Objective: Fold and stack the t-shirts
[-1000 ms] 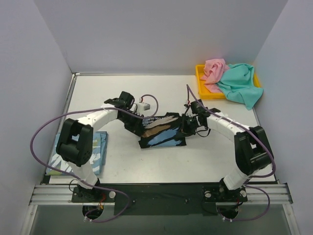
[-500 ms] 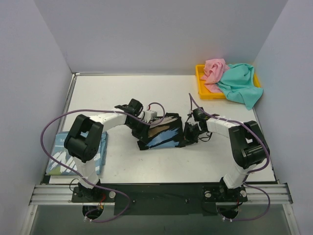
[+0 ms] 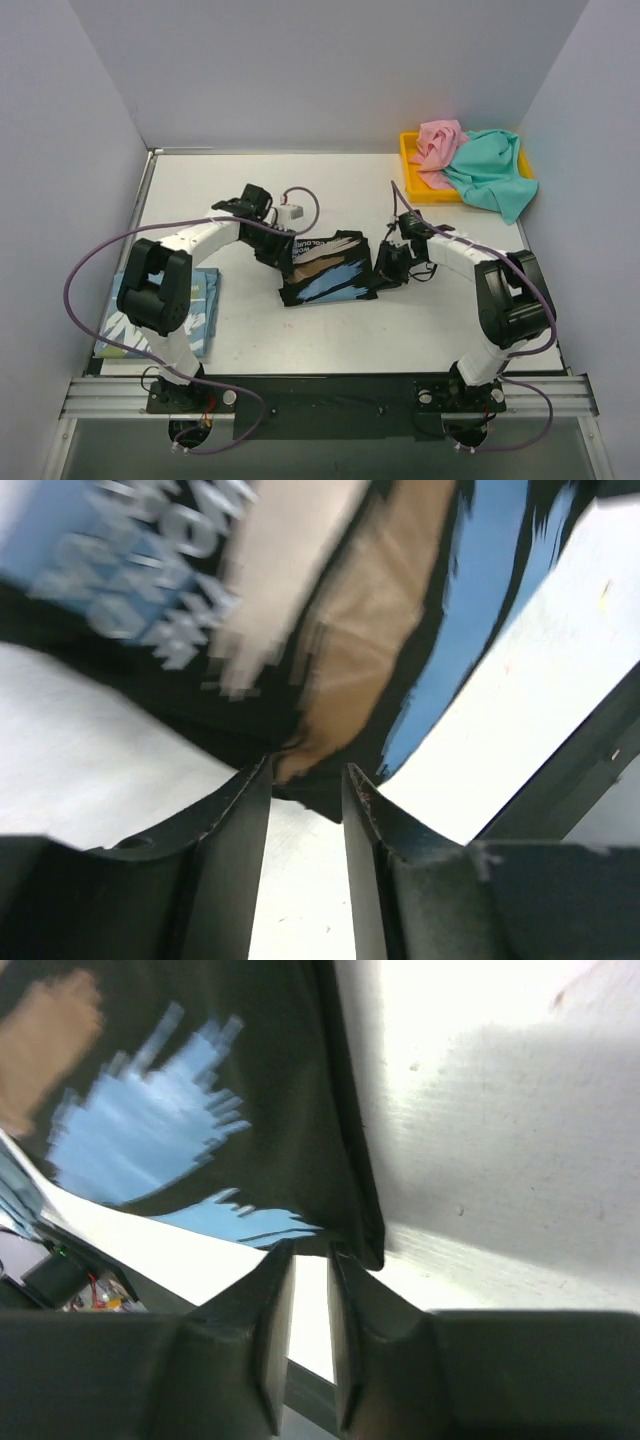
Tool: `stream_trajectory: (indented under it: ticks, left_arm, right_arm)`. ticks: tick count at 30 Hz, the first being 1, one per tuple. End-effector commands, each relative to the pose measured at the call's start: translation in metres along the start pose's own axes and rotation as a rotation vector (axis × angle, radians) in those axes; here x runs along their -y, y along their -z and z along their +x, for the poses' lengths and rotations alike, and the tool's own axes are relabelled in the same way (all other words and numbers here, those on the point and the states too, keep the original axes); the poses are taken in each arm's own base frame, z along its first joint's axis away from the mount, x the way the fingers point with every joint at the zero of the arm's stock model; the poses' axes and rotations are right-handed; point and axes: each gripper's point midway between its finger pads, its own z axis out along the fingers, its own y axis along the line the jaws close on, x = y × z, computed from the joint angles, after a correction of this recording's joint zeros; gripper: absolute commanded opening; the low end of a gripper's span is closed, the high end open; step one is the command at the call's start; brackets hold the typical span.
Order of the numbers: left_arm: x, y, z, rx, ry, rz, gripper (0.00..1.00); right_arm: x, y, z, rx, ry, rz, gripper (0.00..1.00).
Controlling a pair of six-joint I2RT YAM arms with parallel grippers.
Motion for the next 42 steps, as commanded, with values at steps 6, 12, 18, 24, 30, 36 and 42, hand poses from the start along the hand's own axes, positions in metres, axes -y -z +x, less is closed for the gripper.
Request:
stream_trajectory:
  ticks: [6,12,18,24,30,36,42]
  left_arm:
    - [-0.024,0.039,-0.054,0.261,0.409,-0.008,0.76]
    - [-0.037,0.003,-0.038,0.205,0.518,0.015,0.86]
    - [-0.044,-0.026,-0.019,0.148,0.609,0.051,0.82]
    - [-0.046,-0.056,-0.01,0.067,0.664,0.134,0.48]
    - [-0.046,-0.055,-0.013,0.059,0.654,0.171,0.0]
    - [-0.04,-0.003,-0.008,0.08,0.488,0.079,0.0]
    - [-0.029,0.058,0.03,-0.048,0.266,-0.077,0.0]
  right_arm:
    - [-0.012,0.028,-0.053,0.155,0.066,0.08,0.48]
    - [-0.007,0.006,-0.06,0.123,0.049,0.088,0.5]
    - [-0.007,-0.013,-0.055,0.103,0.006,0.045,0.48]
    - [-0.008,-0.021,-0.053,0.104,-0.035,0.01,0.45]
    - [-0.004,-0.007,-0.052,0.125,-0.047,0.012,0.47]
    - [0.011,0.035,-0.042,0.187,-0.039,0.048,0.49]
    - [0.026,0.071,-0.031,0.222,0.036,0.146,0.5]
